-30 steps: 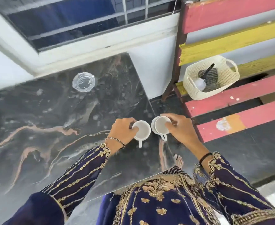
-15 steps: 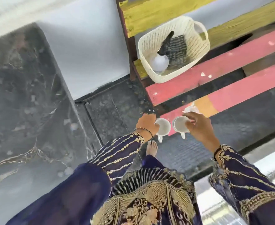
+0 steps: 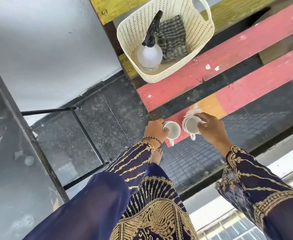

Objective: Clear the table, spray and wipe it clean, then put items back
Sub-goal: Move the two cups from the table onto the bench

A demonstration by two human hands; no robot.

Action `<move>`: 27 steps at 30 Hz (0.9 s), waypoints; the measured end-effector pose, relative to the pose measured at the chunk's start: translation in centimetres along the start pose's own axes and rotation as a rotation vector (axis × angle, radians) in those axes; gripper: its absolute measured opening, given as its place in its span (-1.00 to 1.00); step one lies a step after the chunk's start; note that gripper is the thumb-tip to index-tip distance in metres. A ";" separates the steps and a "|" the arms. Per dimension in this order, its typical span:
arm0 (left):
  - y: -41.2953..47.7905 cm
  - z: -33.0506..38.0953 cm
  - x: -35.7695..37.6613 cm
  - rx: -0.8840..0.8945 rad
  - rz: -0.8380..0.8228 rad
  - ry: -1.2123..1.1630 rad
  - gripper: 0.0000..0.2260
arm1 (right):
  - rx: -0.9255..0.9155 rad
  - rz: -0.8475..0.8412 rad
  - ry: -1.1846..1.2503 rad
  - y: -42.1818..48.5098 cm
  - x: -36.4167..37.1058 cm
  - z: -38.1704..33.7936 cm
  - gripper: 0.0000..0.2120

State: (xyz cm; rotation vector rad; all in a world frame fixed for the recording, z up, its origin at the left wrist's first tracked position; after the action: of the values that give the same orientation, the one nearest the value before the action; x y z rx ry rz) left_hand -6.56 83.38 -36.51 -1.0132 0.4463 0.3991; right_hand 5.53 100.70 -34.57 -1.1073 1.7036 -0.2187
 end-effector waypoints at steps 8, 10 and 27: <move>-0.6 0.0 -0.2 -0.019 -0.047 0.004 -0.61 | 0.034 0.021 -0.042 -0.7 -1.3 -1.2 -0.65; -1.3 0.3 -0.8 -0.018 -0.049 0.016 -0.59 | 0.018 0.020 -0.153 -1.3 -1.8 -2.3 -0.64; -20.2 -9.4 -23.5 -0.084 0.481 -0.190 -0.68 | -0.571 -0.021 -0.144 -15.1 3.8 -33.6 -0.83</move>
State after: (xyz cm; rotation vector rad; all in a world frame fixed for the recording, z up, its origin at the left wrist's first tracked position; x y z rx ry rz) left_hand -17.54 63.00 -13.79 -0.9330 0.5033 0.9433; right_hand -13.90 77.58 -13.08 -1.5127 1.6663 0.3512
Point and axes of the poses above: each hand's wrist, its own y-axis towards the middle knuckle, its own x-axis out of the palm, z = x × y, the point moved 8 cm from there along y, towards the middle knuckle, and after that the axes turned 3 degrees about -z, right-handed, at the moved point
